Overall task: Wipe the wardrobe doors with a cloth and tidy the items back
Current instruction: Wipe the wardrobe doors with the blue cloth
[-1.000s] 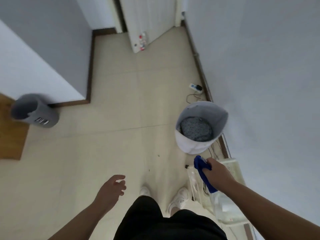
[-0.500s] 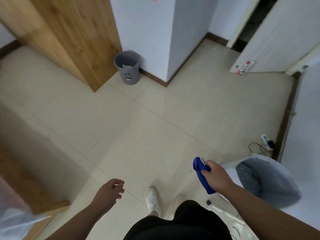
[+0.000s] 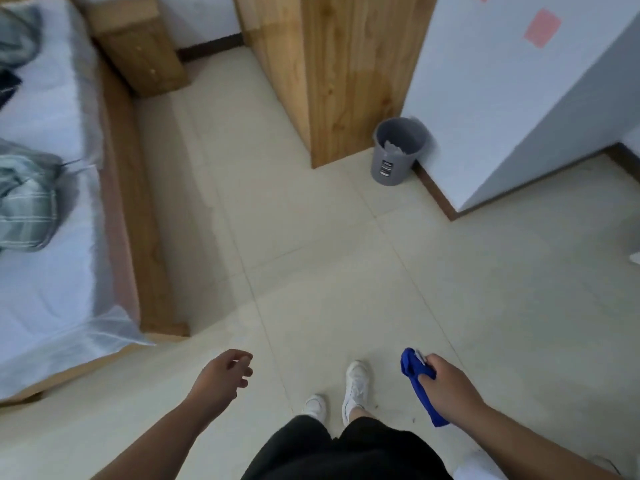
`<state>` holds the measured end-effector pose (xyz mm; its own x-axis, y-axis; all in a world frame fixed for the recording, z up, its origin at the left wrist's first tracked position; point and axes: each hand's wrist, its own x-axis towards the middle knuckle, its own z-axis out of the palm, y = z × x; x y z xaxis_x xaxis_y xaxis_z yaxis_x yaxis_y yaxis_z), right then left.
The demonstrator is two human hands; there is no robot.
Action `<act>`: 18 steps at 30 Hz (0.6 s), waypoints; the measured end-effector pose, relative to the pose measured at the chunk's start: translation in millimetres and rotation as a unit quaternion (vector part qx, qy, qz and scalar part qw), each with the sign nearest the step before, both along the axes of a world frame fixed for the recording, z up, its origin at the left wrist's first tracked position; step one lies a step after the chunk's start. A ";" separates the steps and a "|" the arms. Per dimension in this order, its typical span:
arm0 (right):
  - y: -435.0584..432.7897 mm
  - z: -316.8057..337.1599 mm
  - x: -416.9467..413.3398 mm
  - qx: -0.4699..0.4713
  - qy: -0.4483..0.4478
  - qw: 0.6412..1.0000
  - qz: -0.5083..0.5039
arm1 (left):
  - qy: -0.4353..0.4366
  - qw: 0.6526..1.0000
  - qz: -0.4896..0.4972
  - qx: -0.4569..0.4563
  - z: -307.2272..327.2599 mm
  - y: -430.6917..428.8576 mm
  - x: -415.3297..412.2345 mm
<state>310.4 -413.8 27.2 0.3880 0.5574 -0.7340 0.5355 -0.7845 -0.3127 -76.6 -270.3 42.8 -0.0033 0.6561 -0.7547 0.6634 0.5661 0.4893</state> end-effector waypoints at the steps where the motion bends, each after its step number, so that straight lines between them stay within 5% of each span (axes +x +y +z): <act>1: 19.4 0.3 -0.2 0.003 0.003 1.000 0.024 | 0.002 1.000 0.020 0.000 1.6 1.3 -4.6; 11: 275.2 28.9 -46.7 0.104 0.005 0.986 0.130 | 0.023 0.980 0.190 -0.047 -12.8 6.6 -67.5; 18: 406.6 30.8 -93.2 0.121 -0.016 0.981 0.150 | -0.007 0.980 0.194 -0.033 -29.8 124.8 -98.5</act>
